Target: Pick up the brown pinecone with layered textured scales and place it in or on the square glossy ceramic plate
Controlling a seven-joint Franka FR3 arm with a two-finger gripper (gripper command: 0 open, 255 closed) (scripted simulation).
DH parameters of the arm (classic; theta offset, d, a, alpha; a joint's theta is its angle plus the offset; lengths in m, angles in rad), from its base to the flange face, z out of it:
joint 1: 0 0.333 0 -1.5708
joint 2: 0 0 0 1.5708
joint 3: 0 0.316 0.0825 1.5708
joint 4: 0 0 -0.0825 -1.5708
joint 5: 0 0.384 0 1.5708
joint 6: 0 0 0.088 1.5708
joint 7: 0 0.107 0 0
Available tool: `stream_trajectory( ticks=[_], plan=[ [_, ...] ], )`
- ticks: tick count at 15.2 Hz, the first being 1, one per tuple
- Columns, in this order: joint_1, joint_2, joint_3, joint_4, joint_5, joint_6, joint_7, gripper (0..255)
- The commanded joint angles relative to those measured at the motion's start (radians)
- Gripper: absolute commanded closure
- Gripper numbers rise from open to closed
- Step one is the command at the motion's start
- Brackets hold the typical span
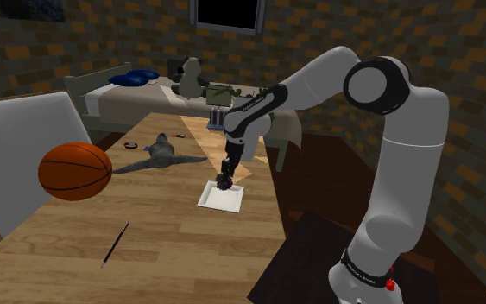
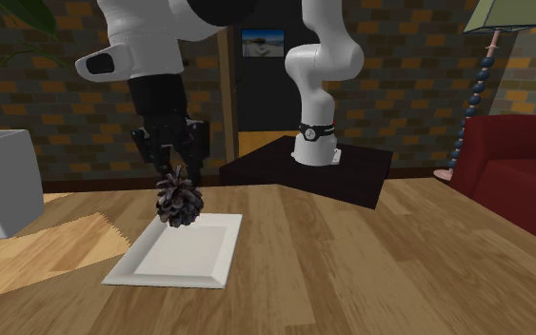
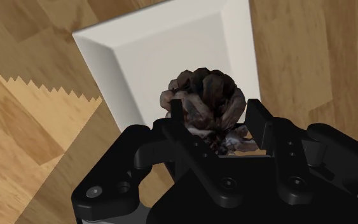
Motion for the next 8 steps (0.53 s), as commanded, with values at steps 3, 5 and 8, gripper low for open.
stream_trajectory(
  ticks=[3, 5, 8],
  plan=[
    [0.0, 0.037, 0.004, -0.011, 0.012, 0.048, -0.013, 255],
    [-0.001, 0.057, 0.006, -0.014, 0.018, 0.07, -0.02, 255],
    [-0.003, 0.093, 0.011, -0.018, 0.029, 0.11, -0.033, 255]
  ],
)
